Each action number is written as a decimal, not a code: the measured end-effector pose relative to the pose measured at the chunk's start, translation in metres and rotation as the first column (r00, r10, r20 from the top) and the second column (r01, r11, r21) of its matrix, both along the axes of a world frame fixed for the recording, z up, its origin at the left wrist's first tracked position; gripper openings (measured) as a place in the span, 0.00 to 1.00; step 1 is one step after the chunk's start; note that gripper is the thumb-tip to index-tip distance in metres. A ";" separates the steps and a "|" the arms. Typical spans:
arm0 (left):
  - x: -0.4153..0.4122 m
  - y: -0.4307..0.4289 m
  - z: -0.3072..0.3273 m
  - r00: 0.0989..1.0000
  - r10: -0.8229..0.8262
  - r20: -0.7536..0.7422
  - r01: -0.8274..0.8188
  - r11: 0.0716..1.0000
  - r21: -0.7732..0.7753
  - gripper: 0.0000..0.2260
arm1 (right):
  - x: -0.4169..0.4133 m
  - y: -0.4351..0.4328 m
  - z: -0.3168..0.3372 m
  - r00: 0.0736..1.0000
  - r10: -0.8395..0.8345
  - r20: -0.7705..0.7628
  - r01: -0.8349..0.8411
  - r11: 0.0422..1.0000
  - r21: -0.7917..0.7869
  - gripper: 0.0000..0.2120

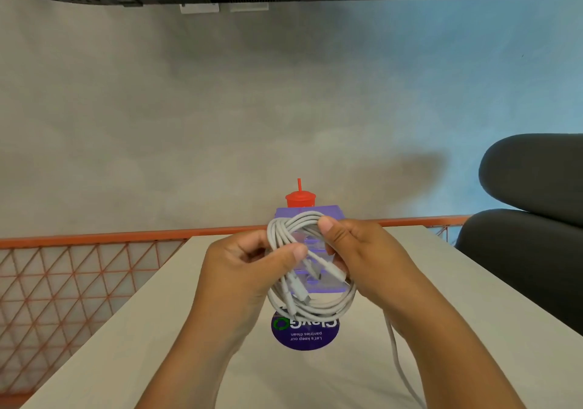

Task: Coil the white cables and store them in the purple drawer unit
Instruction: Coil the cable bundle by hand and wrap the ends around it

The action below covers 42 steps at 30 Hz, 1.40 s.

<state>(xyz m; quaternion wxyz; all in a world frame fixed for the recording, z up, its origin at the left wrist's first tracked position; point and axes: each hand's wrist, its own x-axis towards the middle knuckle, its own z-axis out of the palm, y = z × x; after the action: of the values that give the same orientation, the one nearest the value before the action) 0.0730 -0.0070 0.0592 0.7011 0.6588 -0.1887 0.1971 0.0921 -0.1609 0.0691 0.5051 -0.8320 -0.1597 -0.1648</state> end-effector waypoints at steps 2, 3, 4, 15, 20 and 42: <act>0.001 0.001 -0.001 0.994 0.082 0.078 -0.088 0.993 0.077 0.07 | -0.001 0.001 0.000 0.999 0.028 -0.024 -0.028 0.999 0.029 0.22; 0.001 0.001 -0.001 0.982 0.126 0.140 -0.143 0.982 0.120 0.06 | -0.003 0.002 0.001 0.999 0.042 -0.029 -0.041 0.998 0.041 0.22; 0.001 0.000 -0.002 0.963 0.173 0.206 -0.206 0.967 0.149 0.06 | -0.004 0.002 0.002 0.998 0.058 -0.031 -0.056 0.997 0.054 0.23; 0.004 0.003 -0.007 0.781 0.433 0.451 -0.548 0.821 0.159 0.15 | -0.010 0.011 0.001 0.974 0.206 -0.092 -0.200 0.977 0.070 0.23; 0.002 -0.001 -0.006 0.810 0.486 0.329 -0.533 0.843 0.067 0.17 | -0.011 0.013 0.001 0.974 0.216 -0.070 -0.213 0.976 0.040 0.23; -0.002 -0.001 0.001 0.805 0.565 0.184 -0.591 0.793 0.149 0.25 | -0.007 0.023 -0.005 0.980 0.198 -0.037 -0.201 0.965 -0.167 0.20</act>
<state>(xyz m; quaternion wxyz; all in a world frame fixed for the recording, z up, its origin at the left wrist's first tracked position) 0.0706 -0.0077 0.0599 0.5240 0.7371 -0.0422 0.4246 0.0846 -0.1383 0.0637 0.4480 -0.8534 -0.2509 -0.0904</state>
